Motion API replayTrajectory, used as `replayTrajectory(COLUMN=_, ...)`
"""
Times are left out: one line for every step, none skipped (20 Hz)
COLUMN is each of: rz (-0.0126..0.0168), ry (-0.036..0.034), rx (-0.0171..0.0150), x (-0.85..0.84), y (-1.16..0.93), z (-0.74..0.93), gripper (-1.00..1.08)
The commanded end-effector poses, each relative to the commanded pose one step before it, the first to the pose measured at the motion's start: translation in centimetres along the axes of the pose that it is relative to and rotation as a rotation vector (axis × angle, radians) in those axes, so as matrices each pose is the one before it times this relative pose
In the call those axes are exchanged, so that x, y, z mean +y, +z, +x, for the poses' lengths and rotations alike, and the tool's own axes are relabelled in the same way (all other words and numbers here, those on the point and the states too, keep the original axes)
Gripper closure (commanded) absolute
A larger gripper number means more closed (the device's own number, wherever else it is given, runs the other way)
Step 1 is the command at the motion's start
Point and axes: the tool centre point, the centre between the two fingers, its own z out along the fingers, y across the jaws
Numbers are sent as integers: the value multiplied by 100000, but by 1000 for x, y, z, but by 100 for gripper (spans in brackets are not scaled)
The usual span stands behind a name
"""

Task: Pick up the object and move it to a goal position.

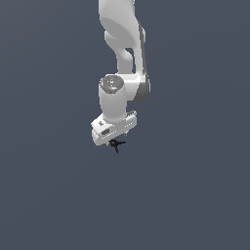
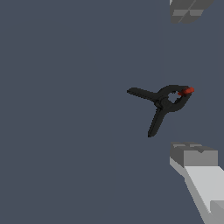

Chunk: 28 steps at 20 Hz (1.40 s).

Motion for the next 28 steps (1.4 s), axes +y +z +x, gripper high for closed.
replayTrajectory(rz=96, ry=-6982, rx=-319, x=-19, y=783, z=-460, gripper=-92)
replayTrajectory(rz=59, ry=-2725, rx=-117, x=-27, y=307, z=-180, gripper=-92)
replayTrajectory(rz=67, ry=-2727, rx=-109, x=-35, y=305, z=-178, gripper=-92)
replayTrajectory(rz=74, ry=-2729, rx=-100, x=-43, y=304, z=-176, gripper=-92)
replayTrajectory(rz=81, ry=-2707, rx=-90, x=-50, y=299, z=-172, gripper=-92)
replayTrajectory(rz=83, ry=-2586, rx=-78, x=-56, y=284, z=-161, gripper=-92)
replayTrajectory(rz=83, ry=-2448, rx=-65, x=-59, y=267, z=-150, gripper=-92)
replayTrajectory(rz=83, ry=-2309, rx=-54, x=-61, y=250, z=-139, gripper=-92)
replayTrajectory(rz=81, ry=-2171, rx=-44, x=-62, y=234, z=-128, gripper=-92)
replayTrajectory(rz=79, ry=-2031, rx=-36, x=-63, y=218, z=-118, gripper=-92)
replayTrajectory(rz=75, ry=-1893, rx=-28, x=-62, y=202, z=-107, gripper=-92)
replayTrajectory(rz=72, ry=-1753, rx=-21, x=-60, y=186, z=-98, gripper=-92)
replayTrajectory(rz=67, ry=-1614, rx=-16, x=-58, y=171, z=-88, gripper=-92)
replayTrajectory(rz=62, ry=-1473, rx=-11, x=-55, y=155, z=-79, gripper=-92)
replayTrajectory(rz=57, ry=-1334, rx=-7, x=-52, y=140, z=-70, gripper=-92)
replayTrajectory(rz=52, ry=-1194, rx=-4, x=-48, y=125, z=-62, gripper=-92)
replayTrajectory(rz=46, ry=-1053, rx=-2, x=-43, y=110, z=-54, gripper=-92)
replayTrajectory(rz=40, ry=-914, rx=0, x=-38, y=95, z=-46, gripper=-92)
replayTrajectory(rz=34, ry=-771, rx=1, x=-32, y=80, z=-39, gripper=-92)
replayTrajectory(rz=28, ry=-632, rx=1, x=-27, y=65, z=-31, gripper=-92)
replayTrajectory(rz=22, ry=-493, rx=1, x=-22, y=51, z=-24, gripper=-92)
replayTrajectory(rz=16, ry=-352, rx=1, x=-15, y=36, z=-17, gripper=-92)
replayTrajectory(rz=10, ry=-213, rx=1, x=-10, y=22, z=-9, gripper=-92)
replayTrajectory(rz=3, ry=-69, rx=0, x=-3, y=7, z=-4, gripper=-92)
replayTrajectory(rz=12, ry=470, rx=-19, x=14, y=-29, z=6, gripper=-92)
replayTrajectory(rz=0, ry=0, rx=0, x=0, y=33, z=-2, gripper=-92)
replayTrajectory(rz=0, ry=0, rx=0, x=0, y=100, z=-7, gripper=-92)
replayTrajectory(rz=0, ry=0, rx=0, x=-1, y=166, z=-11, gripper=-92)
